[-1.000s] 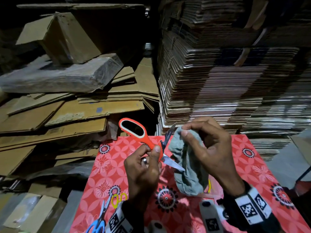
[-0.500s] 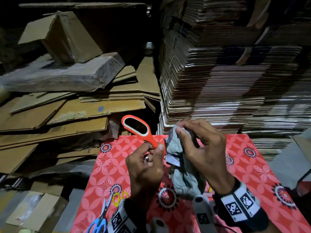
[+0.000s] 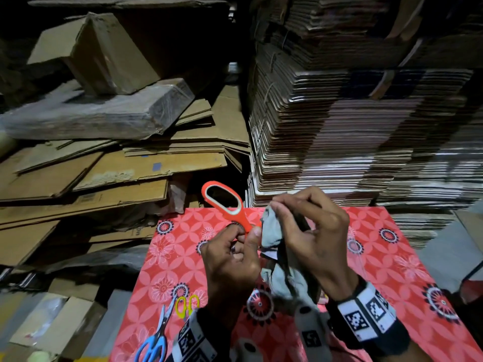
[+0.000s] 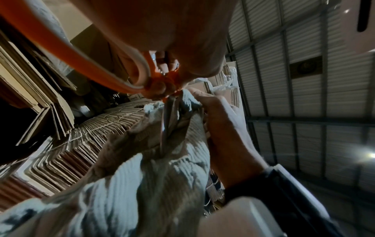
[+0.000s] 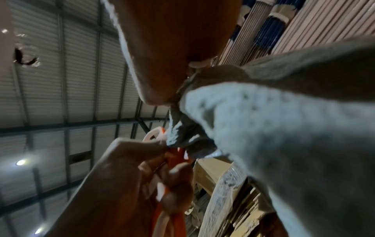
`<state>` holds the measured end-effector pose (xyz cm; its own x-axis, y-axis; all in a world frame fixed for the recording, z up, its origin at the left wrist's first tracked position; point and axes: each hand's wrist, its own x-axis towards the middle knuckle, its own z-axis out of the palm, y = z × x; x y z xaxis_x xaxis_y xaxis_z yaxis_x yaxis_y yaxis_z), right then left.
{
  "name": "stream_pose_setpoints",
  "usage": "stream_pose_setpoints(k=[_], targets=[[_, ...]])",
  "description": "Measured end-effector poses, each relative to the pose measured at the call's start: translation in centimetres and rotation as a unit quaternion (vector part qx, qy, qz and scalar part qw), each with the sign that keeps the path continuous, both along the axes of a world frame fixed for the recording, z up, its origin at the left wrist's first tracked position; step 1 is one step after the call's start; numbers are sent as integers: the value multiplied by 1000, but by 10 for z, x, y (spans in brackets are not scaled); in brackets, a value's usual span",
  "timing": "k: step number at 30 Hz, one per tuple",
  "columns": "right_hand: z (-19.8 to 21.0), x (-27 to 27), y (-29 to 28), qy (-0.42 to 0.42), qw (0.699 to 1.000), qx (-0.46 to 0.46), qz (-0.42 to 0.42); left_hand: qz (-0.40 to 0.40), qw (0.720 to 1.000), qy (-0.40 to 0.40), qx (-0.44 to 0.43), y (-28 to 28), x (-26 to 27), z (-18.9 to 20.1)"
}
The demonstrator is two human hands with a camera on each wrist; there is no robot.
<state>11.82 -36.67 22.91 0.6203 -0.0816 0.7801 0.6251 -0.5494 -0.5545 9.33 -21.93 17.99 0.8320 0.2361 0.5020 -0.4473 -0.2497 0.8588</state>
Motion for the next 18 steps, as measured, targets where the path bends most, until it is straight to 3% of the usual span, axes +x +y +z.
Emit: stream_pose_setpoints(k=[10, 14, 18], targets=[[0, 1, 0, 8, 1000, 10, -16, -4, 1000, 20, -15, 0, 2, -2], [-8, -10, 8, 20, 999, -29, 15, -7, 1000, 19, -17, 1, 2, 0], [2, 2, -3, 3, 1000, 4, -24, -25, 998, 37, -47, -5, 6, 4]])
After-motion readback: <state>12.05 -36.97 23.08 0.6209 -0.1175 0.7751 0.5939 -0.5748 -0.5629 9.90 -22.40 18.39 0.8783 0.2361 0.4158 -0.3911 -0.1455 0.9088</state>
